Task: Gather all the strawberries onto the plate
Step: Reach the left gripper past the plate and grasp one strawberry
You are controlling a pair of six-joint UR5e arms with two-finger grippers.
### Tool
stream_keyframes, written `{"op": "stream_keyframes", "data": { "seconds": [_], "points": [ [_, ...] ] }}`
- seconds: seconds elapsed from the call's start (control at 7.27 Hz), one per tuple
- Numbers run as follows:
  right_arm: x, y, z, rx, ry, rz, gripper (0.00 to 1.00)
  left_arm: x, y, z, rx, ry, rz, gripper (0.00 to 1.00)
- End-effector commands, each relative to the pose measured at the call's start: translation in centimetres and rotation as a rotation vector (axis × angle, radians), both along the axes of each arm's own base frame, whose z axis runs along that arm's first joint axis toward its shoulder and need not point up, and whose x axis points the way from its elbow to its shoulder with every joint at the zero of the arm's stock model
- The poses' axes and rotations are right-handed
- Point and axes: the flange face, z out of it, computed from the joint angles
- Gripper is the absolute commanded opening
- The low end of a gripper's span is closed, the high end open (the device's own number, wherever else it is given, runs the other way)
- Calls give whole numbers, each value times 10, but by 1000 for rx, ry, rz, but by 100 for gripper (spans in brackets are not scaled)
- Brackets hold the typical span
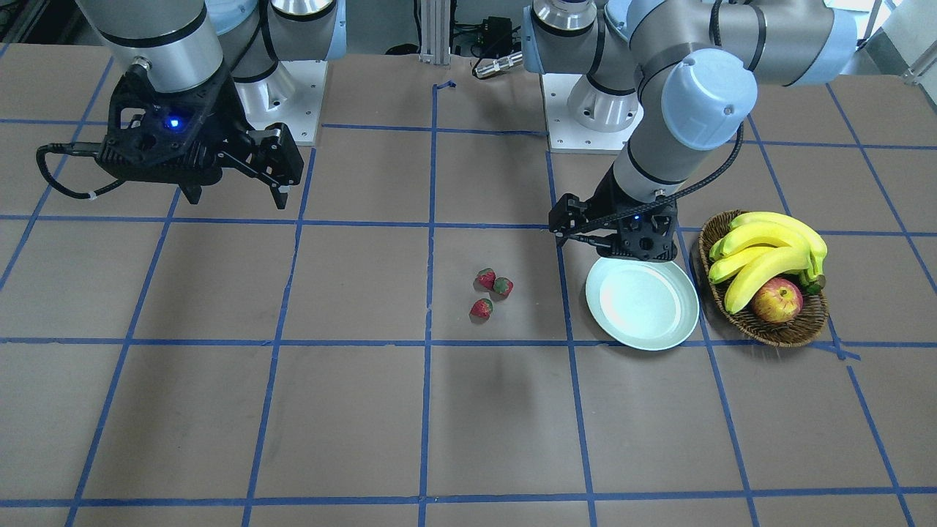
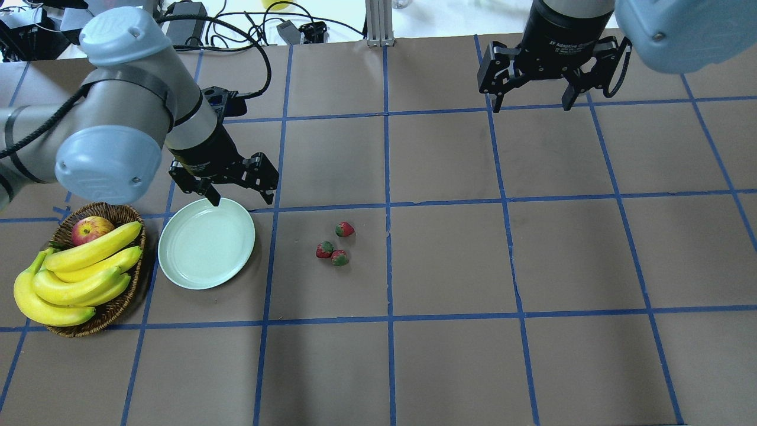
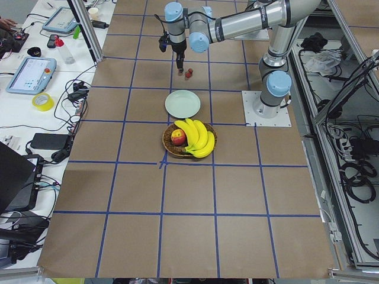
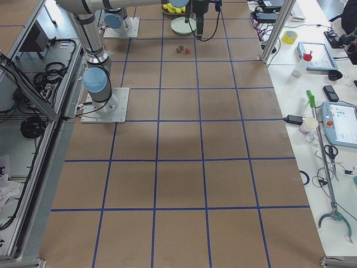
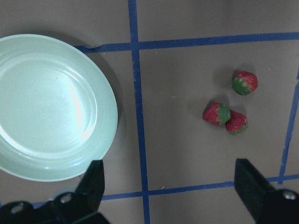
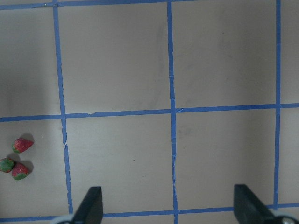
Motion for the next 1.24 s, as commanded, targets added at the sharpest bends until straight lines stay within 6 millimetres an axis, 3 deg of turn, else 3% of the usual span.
{"op": "stream_keyframes", "data": {
  "seconds": [0.0, 0.14, 0.55, 0.83, 1.1],
  "points": [
    [0, -1, 0, -13, -4, -6, 100, -40, -9, -29, -40, 43, -65, 100],
    [0, -1, 2, -16, -5, -3, 100, -64, -14, -46, -79, 47, -107, 100],
    [0, -1, -1, -11, -5, -1, 100, -96, -28, -86, -149, 70, -159, 100],
    [0, -1, -1, -10, -3, 0, 100, -105, -29, -112, -132, 70, -172, 100],
    [0, -1, -2, -8, -2, 0, 100, -109, -24, -119, -106, 64, -163, 100]
  ]
}}
